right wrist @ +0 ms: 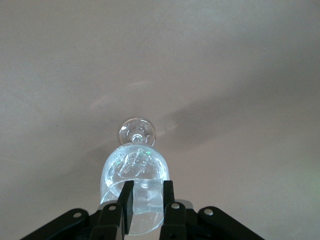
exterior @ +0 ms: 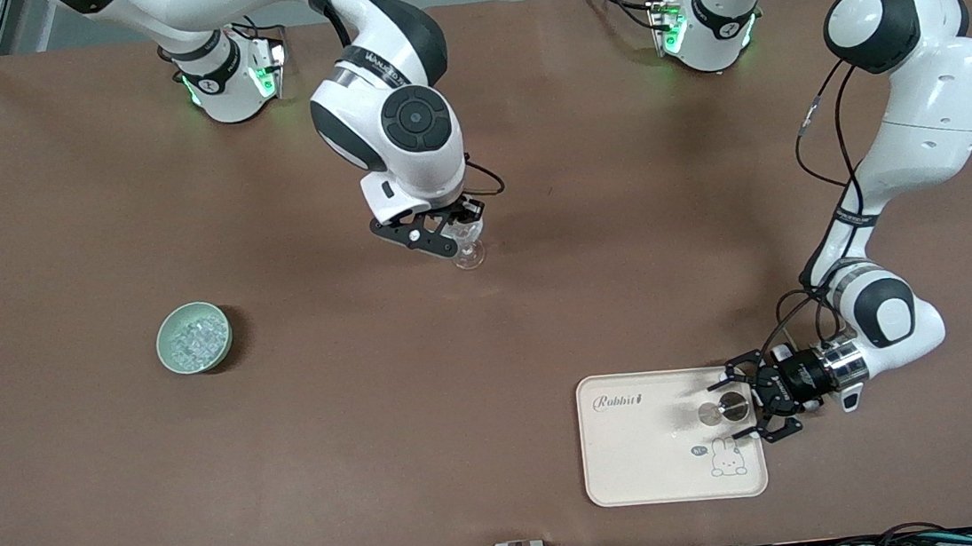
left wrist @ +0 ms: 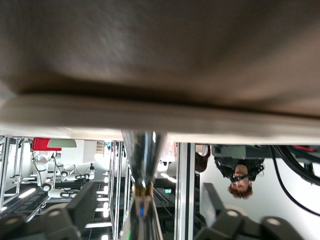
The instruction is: Pour wine and add ice with both arms
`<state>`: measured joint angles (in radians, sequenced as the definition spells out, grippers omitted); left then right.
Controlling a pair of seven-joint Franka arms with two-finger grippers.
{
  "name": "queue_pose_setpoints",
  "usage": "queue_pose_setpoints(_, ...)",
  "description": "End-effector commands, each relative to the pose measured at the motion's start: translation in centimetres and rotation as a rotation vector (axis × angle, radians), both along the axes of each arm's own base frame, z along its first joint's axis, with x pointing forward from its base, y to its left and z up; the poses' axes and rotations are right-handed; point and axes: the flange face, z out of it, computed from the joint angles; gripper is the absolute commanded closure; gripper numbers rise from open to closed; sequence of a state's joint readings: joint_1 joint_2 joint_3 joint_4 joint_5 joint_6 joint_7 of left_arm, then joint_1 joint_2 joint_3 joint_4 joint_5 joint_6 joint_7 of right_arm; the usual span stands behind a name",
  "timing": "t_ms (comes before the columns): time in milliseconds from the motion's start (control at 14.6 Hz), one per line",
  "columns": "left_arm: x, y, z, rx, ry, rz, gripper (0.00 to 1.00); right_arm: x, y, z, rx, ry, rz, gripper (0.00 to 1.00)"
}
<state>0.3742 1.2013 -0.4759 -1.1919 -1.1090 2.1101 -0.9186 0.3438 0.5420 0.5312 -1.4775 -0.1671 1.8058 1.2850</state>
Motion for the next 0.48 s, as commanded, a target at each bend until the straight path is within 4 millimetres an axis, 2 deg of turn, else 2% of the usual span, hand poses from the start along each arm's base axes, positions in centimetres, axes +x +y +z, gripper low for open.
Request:
queue_pose_setpoints(0,-0.5,5.0,3.3,0.024,-0.055,-0.079,0.00,-0.2,0.4,0.1,-0.010,-0.021,-0.006,0.95)
queue_pose_setpoints(274,-1.6,8.7,8.7,0.147,-0.084,-0.271,0.00,0.0,0.3,0.1,-0.007,-0.020,-0.009,0.75)
queue_pose_setpoints(411,-2.2,10.2,12.3,0.232,-0.098,-0.360,0.00,0.0,0.3,0.1,-0.007,-0.018,-0.009,0.69)
